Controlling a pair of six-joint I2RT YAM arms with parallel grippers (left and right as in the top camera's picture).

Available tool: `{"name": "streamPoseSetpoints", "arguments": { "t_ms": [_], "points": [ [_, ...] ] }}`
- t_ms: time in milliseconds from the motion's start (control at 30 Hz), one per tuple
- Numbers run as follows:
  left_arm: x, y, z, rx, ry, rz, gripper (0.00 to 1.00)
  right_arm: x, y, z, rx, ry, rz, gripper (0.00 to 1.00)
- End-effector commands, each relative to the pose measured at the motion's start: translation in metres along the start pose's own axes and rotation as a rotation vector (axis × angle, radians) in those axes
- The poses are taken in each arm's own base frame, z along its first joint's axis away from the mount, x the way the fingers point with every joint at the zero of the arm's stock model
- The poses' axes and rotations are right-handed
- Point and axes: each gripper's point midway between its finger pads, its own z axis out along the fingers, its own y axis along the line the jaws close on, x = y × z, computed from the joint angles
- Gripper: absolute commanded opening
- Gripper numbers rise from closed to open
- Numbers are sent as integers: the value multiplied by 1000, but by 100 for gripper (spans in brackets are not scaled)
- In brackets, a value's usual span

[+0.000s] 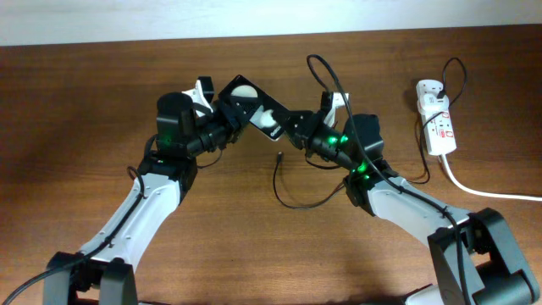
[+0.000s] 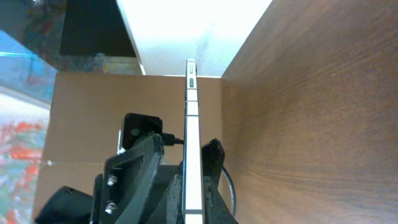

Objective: Plug charger to phone and switch on socket

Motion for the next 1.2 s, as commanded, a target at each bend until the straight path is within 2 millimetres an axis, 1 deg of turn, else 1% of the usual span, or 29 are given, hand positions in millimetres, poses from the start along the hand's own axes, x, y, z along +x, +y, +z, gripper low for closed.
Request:
{"name": "streamPoseSetpoints", "arguments": {
  "t_ms": [0, 67, 133, 233, 367, 400, 433, 467, 500, 533, 600, 633, 733, 833, 900, 1000, 1067, 1100, 1167],
  "points": [
    [-2, -17, -4, 44, -10, 20, 42, 12, -7, 4, 36, 31, 83, 4],
    [-3, -18, -4, 47, -14, 2, 41, 16, -10, 5, 47, 41, 105, 4],
    [-5, -21, -4, 59, -24, 8, 37, 20, -9, 7, 47, 48, 118, 4],
    [-6, -22, -4, 63, -24, -24, 21, 22, -9, 7, 47, 57, 118, 4],
    [-6, -22, -4, 63, -25, -24, 8, 28, -8, 6, 46, 90, 137, 4],
    [-6, -22, -4, 63, -24, -30, 3, 30, -8, 6, 44, 103, 136, 4],
    [-6, -22, -4, 62, -24, -36, 1, 31, -8, 6, 44, 109, 109, 42],
    [-6, -22, -4, 63, -24, -36, 0, 31, -8, 6, 41, 113, 60, 72],
    [-6, -22, -4, 62, -25, -36, 0, 32, -8, 5, 33, 128, -29, 88],
    [-7, -21, -5, 61, -24, -38, 0, 33, -8, 2, 26, 148, -94, 100],
    [-9, -18, -6, 55, -22, -46, 0, 31, -8, -2, 13, 170, -165, 99],
    [-10, -16, -8, 49, -20, -54, 0, 26, -7, -6, 4, 177, -218, 99],
    [-16, -3, -13, 13, -25, -90, 0, 14, -12, -17, 21, 179, -273, 99],
    [-23, 8, -21, -13, -25, -126, 0, 6, -30, -32, 112, 180, -312, 99],
    [-27, 11, -27, -5, -15, -139, 0, 8, -43, -43, 183, 193, -340, 99],
    [-31, 16, -31, -2, -5, -156, 0, 10, -69, -62, 348, 186, -385, 99],
    [-30, 22, -29, -7, 15, -171, 0, 10, -80, -75, 443, 175, -409, 99],
    [-26, 35, -22, -23, 44, -205, 0, 12, -88, -87, 514, 171, -411, 99],
    [-20, 48, -13, -32, 84, -241, 0, 14, -96, -100, 588, 170, -414, 99]
  ]
}}
